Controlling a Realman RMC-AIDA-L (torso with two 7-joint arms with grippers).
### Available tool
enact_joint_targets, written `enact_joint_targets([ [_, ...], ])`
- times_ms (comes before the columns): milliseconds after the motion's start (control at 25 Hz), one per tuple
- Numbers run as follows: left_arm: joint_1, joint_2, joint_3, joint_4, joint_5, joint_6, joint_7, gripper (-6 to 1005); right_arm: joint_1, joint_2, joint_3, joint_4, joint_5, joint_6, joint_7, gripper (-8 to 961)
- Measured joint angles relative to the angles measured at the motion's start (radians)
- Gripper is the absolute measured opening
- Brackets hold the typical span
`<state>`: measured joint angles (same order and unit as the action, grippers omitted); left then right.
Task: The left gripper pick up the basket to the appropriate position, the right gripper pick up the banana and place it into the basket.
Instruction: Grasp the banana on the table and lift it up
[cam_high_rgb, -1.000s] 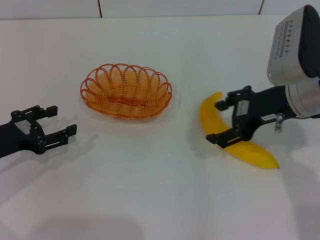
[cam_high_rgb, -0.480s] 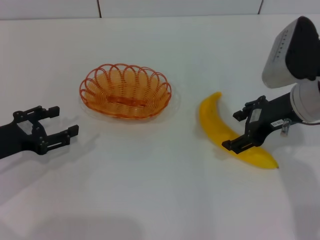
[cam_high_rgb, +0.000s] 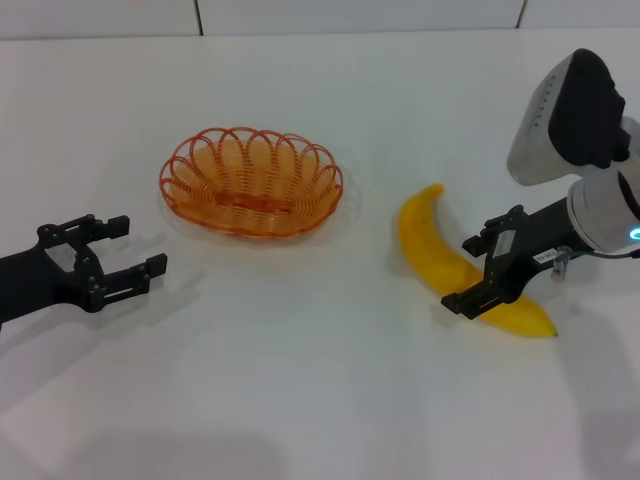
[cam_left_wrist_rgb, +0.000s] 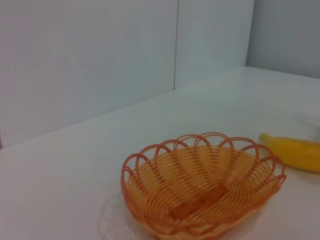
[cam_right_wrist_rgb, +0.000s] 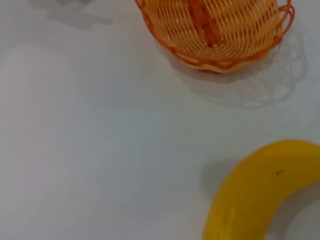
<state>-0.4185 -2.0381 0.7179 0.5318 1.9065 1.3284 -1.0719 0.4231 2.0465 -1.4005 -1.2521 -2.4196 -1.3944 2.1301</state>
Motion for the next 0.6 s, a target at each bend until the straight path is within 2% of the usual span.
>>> enact_joint_targets([
  [600,-0.002,-0.001,0.000,-0.001,0.000,0.000,0.000,759,0.035,-0.005,0.002,0.053,-0.008,-0.002,0.021,803],
])
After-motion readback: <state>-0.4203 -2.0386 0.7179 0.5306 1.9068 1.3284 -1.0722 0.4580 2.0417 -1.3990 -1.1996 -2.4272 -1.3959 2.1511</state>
